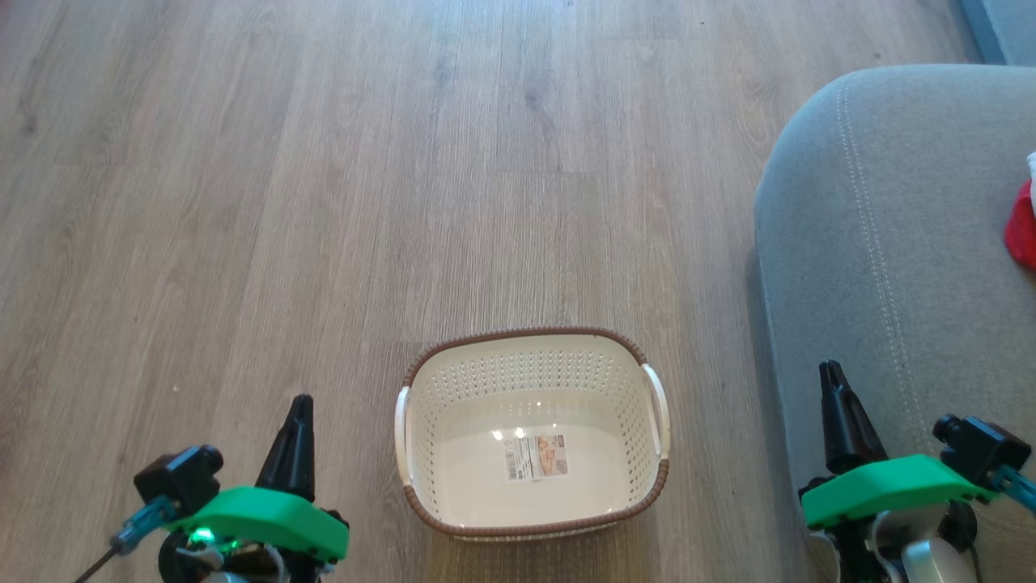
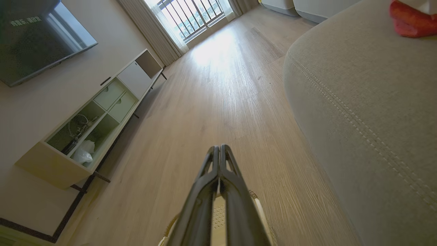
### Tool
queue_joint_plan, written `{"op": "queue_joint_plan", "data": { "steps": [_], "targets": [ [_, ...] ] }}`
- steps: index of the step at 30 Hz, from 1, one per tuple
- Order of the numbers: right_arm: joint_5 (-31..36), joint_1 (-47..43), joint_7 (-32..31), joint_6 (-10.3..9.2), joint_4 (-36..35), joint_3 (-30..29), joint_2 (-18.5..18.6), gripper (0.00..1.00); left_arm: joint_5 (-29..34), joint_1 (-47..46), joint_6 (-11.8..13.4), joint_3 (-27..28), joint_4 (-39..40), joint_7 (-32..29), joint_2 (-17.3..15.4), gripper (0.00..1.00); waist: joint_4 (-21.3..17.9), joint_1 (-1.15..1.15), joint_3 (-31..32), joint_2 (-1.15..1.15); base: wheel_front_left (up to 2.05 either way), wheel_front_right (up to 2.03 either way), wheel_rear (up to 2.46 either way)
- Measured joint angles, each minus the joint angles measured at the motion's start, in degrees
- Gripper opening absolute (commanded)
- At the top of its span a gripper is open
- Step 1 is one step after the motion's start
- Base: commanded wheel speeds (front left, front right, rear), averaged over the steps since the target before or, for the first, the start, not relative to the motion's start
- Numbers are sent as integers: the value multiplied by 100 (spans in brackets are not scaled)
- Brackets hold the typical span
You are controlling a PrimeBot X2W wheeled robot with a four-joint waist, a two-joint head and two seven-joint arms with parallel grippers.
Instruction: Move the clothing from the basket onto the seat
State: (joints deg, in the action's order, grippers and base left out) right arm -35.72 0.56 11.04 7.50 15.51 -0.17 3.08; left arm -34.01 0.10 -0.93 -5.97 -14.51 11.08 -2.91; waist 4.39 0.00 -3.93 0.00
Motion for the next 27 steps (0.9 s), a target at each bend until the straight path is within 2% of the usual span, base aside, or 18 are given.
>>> {"op": "queue_joint_plan", "data": {
  "steps": [27],
  "targets": [
    [-1525, 18, -409, 0, 1, -156, 1, 0, -1551, -29, -148, 231, -43, -428, -3, 0, -117, 0, 100, 0, 0, 0, 0]
  ]
}}
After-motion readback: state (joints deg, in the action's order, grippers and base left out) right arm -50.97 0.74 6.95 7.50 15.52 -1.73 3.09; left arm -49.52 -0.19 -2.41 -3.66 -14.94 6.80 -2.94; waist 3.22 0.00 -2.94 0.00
